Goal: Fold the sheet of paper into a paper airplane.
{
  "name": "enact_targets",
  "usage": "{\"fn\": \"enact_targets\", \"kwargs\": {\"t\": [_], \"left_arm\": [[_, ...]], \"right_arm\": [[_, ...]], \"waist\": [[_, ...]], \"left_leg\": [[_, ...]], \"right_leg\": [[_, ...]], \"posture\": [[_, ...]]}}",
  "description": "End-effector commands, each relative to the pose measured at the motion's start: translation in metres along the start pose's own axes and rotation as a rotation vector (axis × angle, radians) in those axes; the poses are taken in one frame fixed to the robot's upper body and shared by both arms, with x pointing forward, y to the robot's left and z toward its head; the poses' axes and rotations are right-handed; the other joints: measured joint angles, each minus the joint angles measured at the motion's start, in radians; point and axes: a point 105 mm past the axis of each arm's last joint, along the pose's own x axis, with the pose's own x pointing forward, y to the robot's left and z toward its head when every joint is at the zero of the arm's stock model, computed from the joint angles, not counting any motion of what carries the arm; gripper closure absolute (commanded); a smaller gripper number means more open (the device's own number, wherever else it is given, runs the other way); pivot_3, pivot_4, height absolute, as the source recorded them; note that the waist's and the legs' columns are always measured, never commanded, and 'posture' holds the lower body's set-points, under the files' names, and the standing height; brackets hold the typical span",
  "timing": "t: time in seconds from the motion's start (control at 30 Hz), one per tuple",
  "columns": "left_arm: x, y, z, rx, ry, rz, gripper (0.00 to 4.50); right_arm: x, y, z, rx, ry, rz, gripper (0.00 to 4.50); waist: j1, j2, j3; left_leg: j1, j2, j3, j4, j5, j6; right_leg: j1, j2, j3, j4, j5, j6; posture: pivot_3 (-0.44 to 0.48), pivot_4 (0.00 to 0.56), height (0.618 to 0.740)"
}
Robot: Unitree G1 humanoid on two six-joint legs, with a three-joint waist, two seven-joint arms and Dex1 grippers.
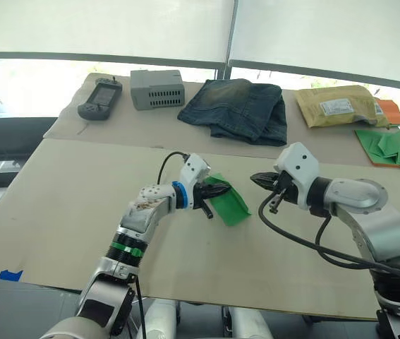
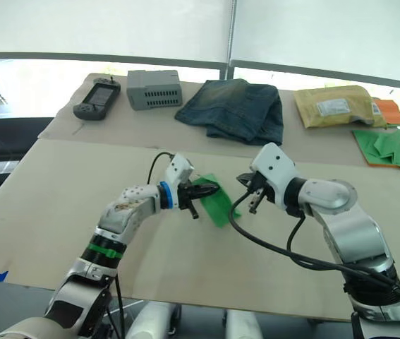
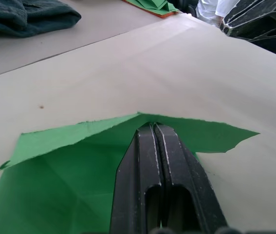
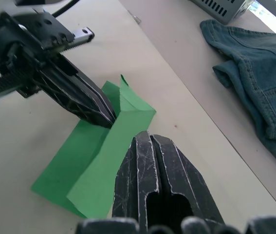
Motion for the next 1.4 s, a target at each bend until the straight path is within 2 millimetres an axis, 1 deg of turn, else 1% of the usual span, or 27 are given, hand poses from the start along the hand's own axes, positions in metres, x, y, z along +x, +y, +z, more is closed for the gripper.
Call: {"fn": "enact_targets", "kwargs": {"t": [0.03, 0.2, 0.3, 0.43, 0.53, 0.77, 0.93, 1.07, 1.3, 1.4], "left_arm": [[0.020, -0.005, 0.035, 0.130, -0.070, -0.023, 4.44], [0.036, -0.003, 0.035, 0.136, -0.065, -0.026, 4.44], [0.044, 0.000, 0.036, 0.133, -0.068, -0.013, 4.44], [0.047, 0.000, 0.037, 0.127, -0.077, -0.015, 4.44], [0.045, -0.001, 0.033, 0.124, -0.070, -0.024, 4.44], [0.038, -0.001, 0.026, 0.118, -0.059, -0.020, 4.44], [0.036, -0.004, 0.022, 0.114, -0.048, -0.032, 4.44], [0.036, -0.006, 0.016, 0.114, -0.031, -0.046, 4.44], [0.036, -0.008, 0.013, 0.108, -0.027, -0.050, 4.44], [0.035, -0.007, 0.012, 0.105, -0.025, -0.046, 4.44]], "right_arm": [[-0.005, -0.009, 0.013, -0.036, -0.034, -0.043, 4.50], [-0.010, -0.010, 0.018, -0.053, -0.048, -0.054, 4.50], [-0.008, 0.003, 0.019, -0.068, -0.056, 0.011, 4.50], [-0.006, 0.031, 0.021, -0.046, -0.072, 0.159, 4.50], [-0.001, 0.045, 0.012, -0.036, -0.036, 0.208, 4.50], [0.021, 0.049, -0.009, -0.110, 0.049, 0.152, 4.50], [0.025, 0.042, -0.012, -0.197, 0.079, 0.094, 4.50], [0.023, 0.030, -0.014, -0.299, 0.112, 0.043, 4.50], [0.024, 0.003, -0.014, -0.386, 0.132, -0.064, 4.50], [0.028, -0.008, -0.023, -0.403, 0.167, -0.091, 4.50]], "waist": [[0.003, 0.000, 0.000], [0.014, 0.000, 0.000], [0.026, 0.000, 0.000], [0.036, 0.000, 0.000], [0.036, 0.000, 0.000], [0.034, 0.000, 0.000], [0.031, 0.000, 0.000], [0.026, 0.000, 0.000], [0.021, 0.000, 0.000], [0.021, 0.000, 0.000]], "left_leg": [[0.000, 0.000, 0.000, 0.000, 0.000, 0.000], [-0.001, -0.001, 0.000, 0.001, 0.000, 0.000], [-0.003, -0.001, -0.001, 0.001, 0.001, 0.001], [-0.004, -0.001, -0.001, 0.001, 0.002, 0.003], [-0.005, -0.001, -0.001, 0.001, 0.002, 0.004], [-0.006, -0.001, -0.001, 0.001, 0.003, 0.004], [-0.007, -0.001, -0.001, 0.001, 0.003, 0.004], [-0.007, -0.001, -0.001, 0.001, 0.003, 0.004], [-0.006, -0.001, -0.001, 0.001, 0.003, 0.004], [-0.006, -0.001, -0.001, 0.001, 0.003, 0.004]], "right_leg": [[0.000, 0.000, 0.000, 0.000, 0.000, 0.000], [0.000, 0.000, 0.000, 0.000, 0.000, 0.000], [0.000, 0.000, 0.000, -0.002, 0.001, 0.001], [0.002, 0.000, 0.000, -0.005, 0.002, 0.003], [0.003, 0.000, 0.001, -0.007, 0.003, 0.004], [0.002, 0.000, 0.001, -0.008, 0.004, 0.004], [0.002, 0.000, 0.001, -0.009, 0.004, 0.004], [0.002, 0.000, 0.001, -0.009, 0.004, 0.004], [0.002, 0.001, 0.001, -0.009, 0.004, 0.004], [0.002, 0.001, 0.001, -0.010, 0.005, 0.004]], "posture": [[0.000, 0.150, 0.728], [0.000, 0.150, 0.728], [0.000, 0.150, 0.728], [0.000, 0.150, 0.728], [0.000, 0.150, 0.728], [0.000, 0.150, 0.728], [0.000, 0.150, 0.728], [0.000, 0.150, 0.728], [0.000, 0.150, 0.728], [0.000, 0.150, 0.728]]}}
